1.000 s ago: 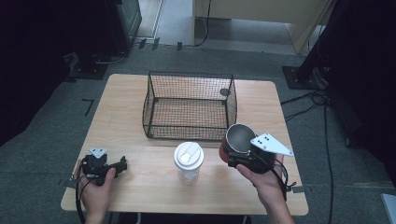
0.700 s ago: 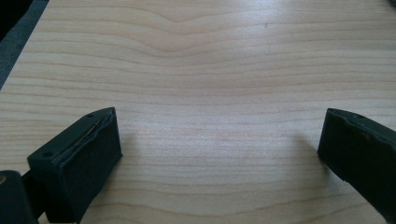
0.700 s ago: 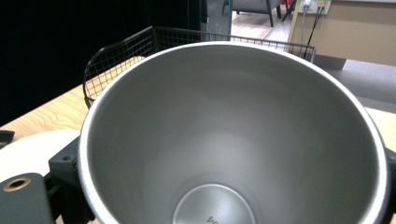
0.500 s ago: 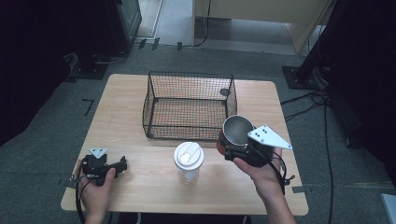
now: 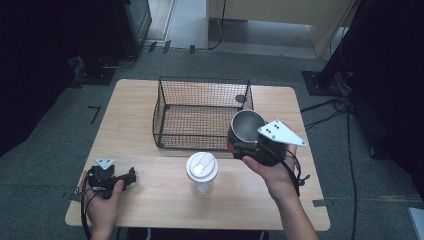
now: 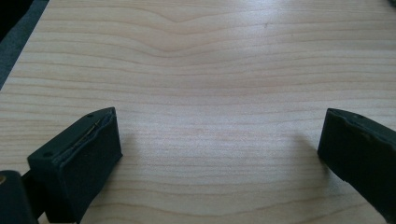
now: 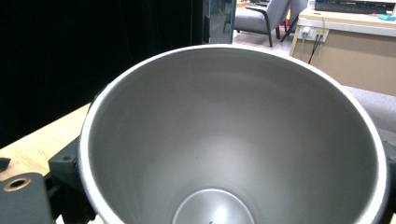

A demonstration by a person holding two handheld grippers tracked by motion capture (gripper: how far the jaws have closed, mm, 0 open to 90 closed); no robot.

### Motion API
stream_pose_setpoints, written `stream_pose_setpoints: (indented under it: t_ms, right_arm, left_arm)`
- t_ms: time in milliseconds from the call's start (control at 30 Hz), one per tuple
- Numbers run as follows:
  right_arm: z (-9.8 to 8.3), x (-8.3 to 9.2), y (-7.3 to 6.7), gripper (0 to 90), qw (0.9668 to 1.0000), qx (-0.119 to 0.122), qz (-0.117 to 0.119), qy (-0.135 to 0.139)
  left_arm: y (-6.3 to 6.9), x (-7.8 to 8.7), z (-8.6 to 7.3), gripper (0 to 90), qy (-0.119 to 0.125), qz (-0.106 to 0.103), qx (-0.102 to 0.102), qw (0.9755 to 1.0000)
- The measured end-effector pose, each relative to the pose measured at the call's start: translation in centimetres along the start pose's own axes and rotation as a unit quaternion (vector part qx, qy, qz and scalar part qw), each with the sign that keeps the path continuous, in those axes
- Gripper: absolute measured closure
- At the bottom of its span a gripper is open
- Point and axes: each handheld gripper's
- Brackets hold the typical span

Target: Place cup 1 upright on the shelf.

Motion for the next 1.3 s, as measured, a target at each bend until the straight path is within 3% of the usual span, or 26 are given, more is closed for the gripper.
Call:
stream_pose_setpoints:
  t_ms: [400,700,1300]
  right_arm:
    - [1.4,-2.8,-0.4,7.3,1.0,0.006,0.001,0.005]
    - [1.5,-5.2,-0.2,7.3,1.0,-0.003,-0.007,0.001]
    - [0.9,-9.5,2.1,7.4,0.9987,-0.024,-0.045,-0.012]
  left_arm:
    - [0.0,0.0,0.0,0.0,0.0,0.0,0.0,1.0]
    - [0.0,0.0,0.0,0.0,0.0,0.0,0.001,1.0]
    - [0.0,0.0,0.0,0.1,0.001,-0.003,-0.002,1.0]
Point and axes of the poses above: each handheld gripper's, and its own axes: x roughly backward along the jaws, z roughly out of its top, y roughly to its right, and after that the axes turned 6 degrees about z, right-handed
